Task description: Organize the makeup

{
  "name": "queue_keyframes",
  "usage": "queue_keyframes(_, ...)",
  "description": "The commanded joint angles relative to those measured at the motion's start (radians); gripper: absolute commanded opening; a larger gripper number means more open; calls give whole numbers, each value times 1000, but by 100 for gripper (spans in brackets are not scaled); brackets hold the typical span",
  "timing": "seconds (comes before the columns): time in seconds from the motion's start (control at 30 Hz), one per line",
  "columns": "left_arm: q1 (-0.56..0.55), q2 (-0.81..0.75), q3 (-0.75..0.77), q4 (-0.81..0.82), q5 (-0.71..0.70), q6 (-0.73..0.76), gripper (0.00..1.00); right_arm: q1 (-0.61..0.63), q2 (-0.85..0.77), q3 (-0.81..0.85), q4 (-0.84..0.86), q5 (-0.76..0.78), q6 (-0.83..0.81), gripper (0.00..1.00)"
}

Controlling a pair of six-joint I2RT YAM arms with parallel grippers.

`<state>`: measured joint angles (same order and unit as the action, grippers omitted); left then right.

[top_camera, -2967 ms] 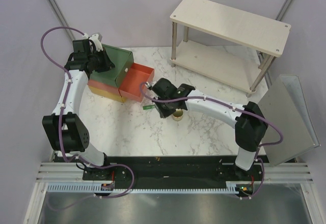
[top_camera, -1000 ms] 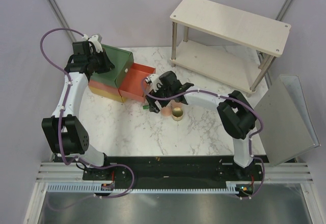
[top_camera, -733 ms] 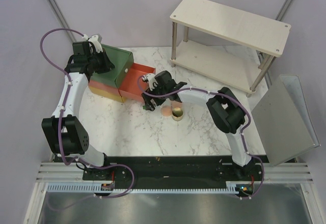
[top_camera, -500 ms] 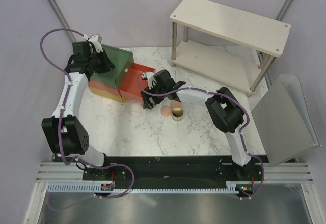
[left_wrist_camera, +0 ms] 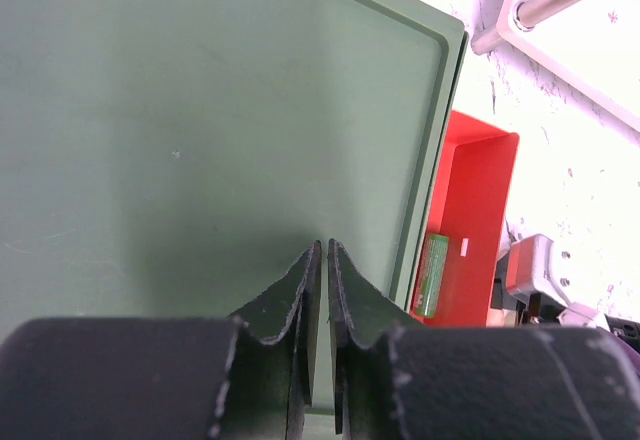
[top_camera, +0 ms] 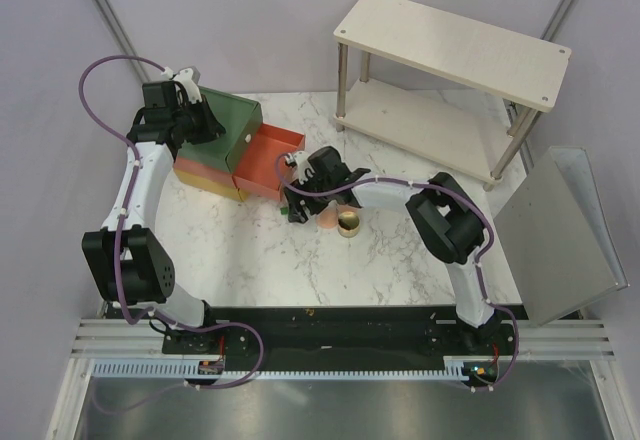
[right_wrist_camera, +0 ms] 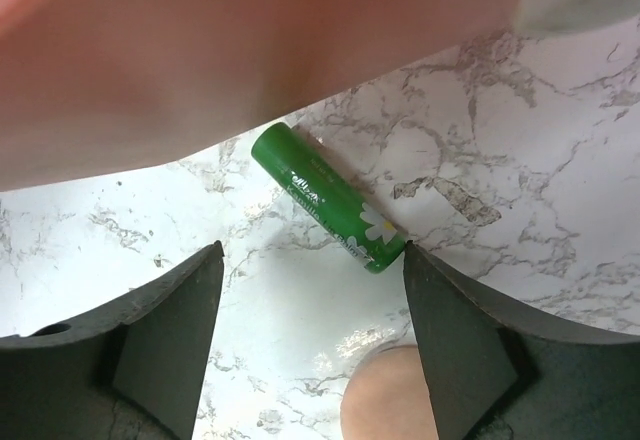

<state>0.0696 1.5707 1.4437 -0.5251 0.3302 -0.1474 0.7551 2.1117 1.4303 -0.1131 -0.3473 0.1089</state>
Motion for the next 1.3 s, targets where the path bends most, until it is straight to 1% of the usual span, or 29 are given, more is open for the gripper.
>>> queue_keyframes(0.0,-2,89,-83,-343,-86,58,16,12,-45,-41,16,-24,35,77)
queue_keyframes(0.13,-2,84,-88,-343,-85,58,17,30,-59,-64,52,-19,48,77)
queue_keyframes(0.5,-2,81,-92,-346,-86,66,17,32,-78,-67,36,119,54,78)
queue_keyframes(0.7,-2,83,-100,-345,-83,65,17,32,-58,-47,62,125,54,79)
queue_keyframes(0.9,-2,83,-103,-345,-89,66,17,65,-22,-2,29,80,55,74)
queue_keyframes(0.97,-4,81,-108,-343,-91,65,17,87,-21,7,-8,87,26,72)
queue_keyframes(1.1,-2,87,-109,-339,-86,62,17,142,-22,-7,-11,110,0,70)
queue_keyframes(1.17,-2,88,-109,-337,-83,62,17,153,-15,-10,-11,113,11,68)
queue_keyframes(1.27,-2,89,-109,-339,-86,65,17,162,-2,-8,-10,119,29,62)
